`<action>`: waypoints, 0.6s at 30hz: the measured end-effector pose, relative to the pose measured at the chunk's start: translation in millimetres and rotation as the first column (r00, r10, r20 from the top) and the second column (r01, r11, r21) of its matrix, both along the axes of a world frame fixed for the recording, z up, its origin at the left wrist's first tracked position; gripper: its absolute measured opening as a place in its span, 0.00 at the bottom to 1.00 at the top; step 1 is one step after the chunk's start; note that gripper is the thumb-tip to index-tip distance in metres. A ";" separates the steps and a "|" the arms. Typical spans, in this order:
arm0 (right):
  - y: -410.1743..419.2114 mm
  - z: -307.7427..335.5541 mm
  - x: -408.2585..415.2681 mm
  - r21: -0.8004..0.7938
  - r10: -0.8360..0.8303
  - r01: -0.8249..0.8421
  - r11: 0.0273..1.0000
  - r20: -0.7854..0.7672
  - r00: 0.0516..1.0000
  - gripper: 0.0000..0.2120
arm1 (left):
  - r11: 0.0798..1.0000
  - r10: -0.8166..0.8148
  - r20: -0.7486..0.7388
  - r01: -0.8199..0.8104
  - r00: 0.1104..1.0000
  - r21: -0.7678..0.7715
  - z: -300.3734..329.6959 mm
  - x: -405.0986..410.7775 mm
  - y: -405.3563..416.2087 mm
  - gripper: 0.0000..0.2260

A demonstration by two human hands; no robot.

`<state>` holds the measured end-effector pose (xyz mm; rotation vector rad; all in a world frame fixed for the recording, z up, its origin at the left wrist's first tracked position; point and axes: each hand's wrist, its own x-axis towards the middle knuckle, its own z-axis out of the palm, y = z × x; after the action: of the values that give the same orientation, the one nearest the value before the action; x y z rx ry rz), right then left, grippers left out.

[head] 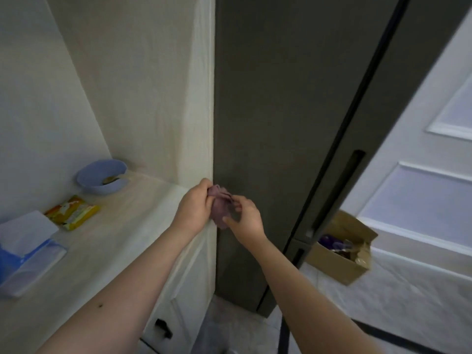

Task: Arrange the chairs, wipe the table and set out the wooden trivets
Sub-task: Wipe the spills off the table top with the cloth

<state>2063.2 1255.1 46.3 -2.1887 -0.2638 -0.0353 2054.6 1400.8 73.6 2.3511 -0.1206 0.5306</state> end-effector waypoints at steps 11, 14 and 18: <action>-158.8 -7.2 -104.3 0.075 -0.455 0.460 0.885 -0.075 0.887 0.07 | 0.830 -0.545 -0.120 0.554 0.830 0.064 -17.2 -53.3 -147.5 0.02; -202.3 -11.7 -134.9 0.093 -0.544 0.556 0.826 -0.128 0.830 0.06 | 0.766 -0.628 -0.133 0.639 0.767 0.068 -21.0 -65.3 -194.3 0.03; -262.8 -9.7 -177.4 0.095 -0.673 0.685 0.723 -0.129 0.728 0.05 | 0.671 -0.722 -0.142 0.735 0.678 0.095 -26.4 -82.8 -269.9 0.03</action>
<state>1885.8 992.4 36.6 -2.0276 0.5996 -0.3618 1971.9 1130.9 47.3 2.2027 -1.0497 -0.0004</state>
